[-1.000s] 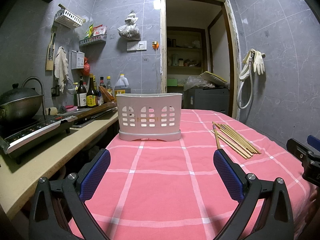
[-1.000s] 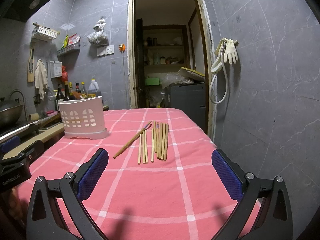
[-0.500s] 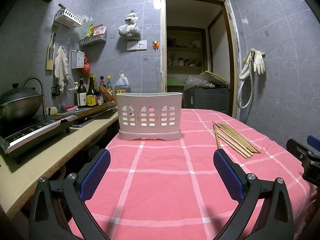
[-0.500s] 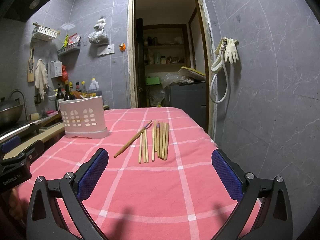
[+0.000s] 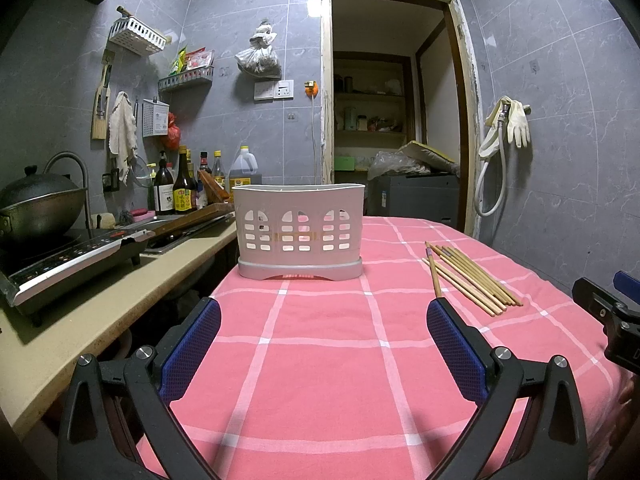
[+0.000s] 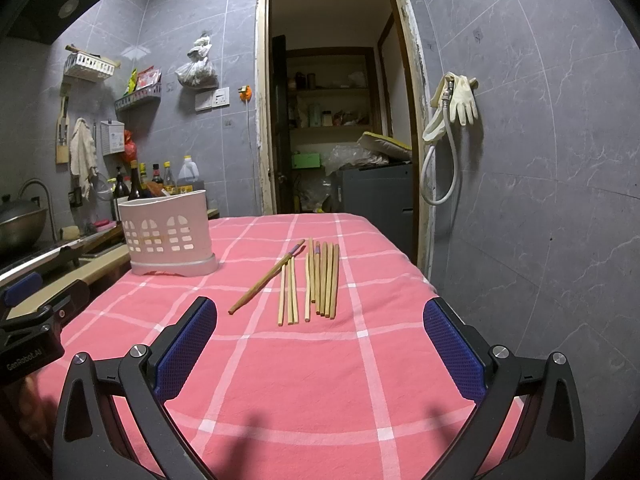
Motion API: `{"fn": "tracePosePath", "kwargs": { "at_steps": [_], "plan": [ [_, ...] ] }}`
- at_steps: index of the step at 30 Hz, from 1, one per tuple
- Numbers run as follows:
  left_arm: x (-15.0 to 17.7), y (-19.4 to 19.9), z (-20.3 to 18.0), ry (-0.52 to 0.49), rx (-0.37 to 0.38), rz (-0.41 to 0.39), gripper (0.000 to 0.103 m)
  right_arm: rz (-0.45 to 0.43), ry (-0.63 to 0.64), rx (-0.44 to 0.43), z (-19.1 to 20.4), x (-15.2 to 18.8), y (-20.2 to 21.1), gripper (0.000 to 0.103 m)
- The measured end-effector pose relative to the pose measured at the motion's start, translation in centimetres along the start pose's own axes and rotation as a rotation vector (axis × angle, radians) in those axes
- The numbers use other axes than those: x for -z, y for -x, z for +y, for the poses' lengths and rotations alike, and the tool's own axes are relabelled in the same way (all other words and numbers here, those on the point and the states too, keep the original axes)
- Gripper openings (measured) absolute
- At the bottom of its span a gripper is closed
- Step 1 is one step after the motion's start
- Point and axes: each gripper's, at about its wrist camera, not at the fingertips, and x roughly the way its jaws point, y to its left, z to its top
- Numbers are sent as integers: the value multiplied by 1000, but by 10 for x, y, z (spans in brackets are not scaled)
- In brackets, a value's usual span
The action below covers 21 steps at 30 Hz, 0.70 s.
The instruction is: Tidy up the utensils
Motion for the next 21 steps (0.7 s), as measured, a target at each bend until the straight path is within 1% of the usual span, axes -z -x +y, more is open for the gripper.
{"fn": "tracePosePath", "kwargs": {
  "at_steps": [11, 13, 14, 18, 19, 21],
  "plan": [
    [0, 0, -1, 0, 2, 3, 101, 2, -1, -2, 0, 0, -1, 103],
    [5, -7, -5, -9, 3, -2, 101, 0, 5, -2, 0, -1, -1, 103],
    [9, -4, -5, -15, 6, -9, 101, -3, 9, -2, 0, -1, -1, 103],
    [-3, -8, -7, -30, 16, -29, 101, -26, 23, -4, 0, -2, -3, 103],
    [-2, -15, -3, -32, 16, -30, 101, -34, 26, -5, 5, 1, -6, 103],
    [-8, -18, -5, -41, 15, -33, 101, -51, 34, -7, 5, -5, -6, 103]
  ]
}}
